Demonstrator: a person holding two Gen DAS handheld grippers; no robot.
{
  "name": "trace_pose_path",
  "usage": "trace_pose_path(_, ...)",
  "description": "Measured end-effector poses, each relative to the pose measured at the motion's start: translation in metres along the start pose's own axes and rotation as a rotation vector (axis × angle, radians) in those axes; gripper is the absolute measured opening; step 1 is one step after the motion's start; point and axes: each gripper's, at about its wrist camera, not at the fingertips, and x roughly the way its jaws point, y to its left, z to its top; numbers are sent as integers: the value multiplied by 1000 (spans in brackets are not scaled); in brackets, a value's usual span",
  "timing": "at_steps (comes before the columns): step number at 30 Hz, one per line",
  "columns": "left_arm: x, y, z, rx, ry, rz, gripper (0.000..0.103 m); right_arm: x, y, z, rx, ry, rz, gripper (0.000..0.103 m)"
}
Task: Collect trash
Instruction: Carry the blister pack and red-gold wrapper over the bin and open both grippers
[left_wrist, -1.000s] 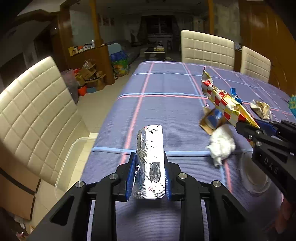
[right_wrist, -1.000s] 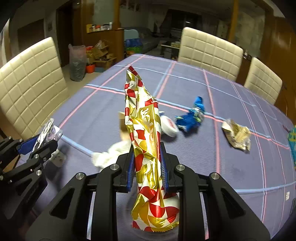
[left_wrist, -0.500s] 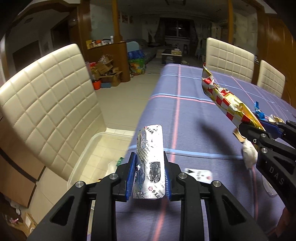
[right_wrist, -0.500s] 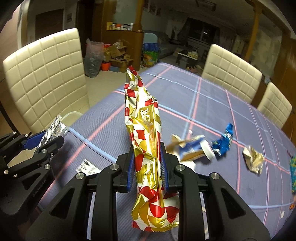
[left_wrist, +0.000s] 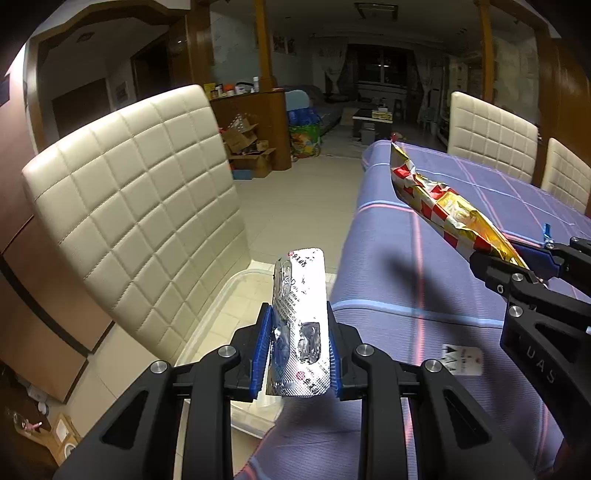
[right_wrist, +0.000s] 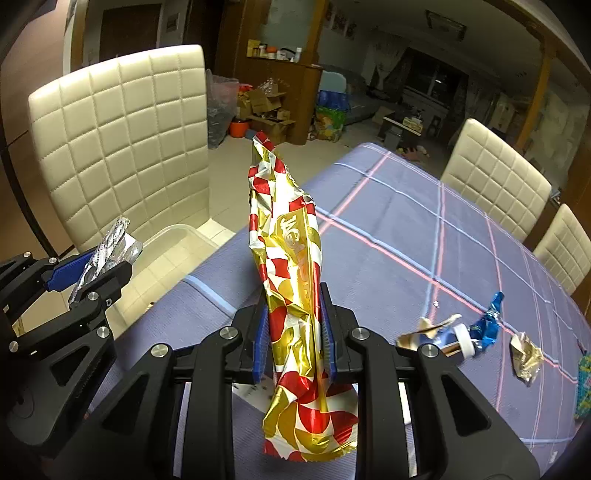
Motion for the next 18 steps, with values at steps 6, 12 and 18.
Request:
trace_pose_path(6,6,17,-4,-31,14,21,26,9,18,3,-24,19,16,25)
trace_pose_path(12,12,32,-7,-64,32,35,26,15,34,7,-41,30,34,25)
trace_pose_path(18,16,41,-8,-87,45,54,26,18,51,16,-53,35,60,26)
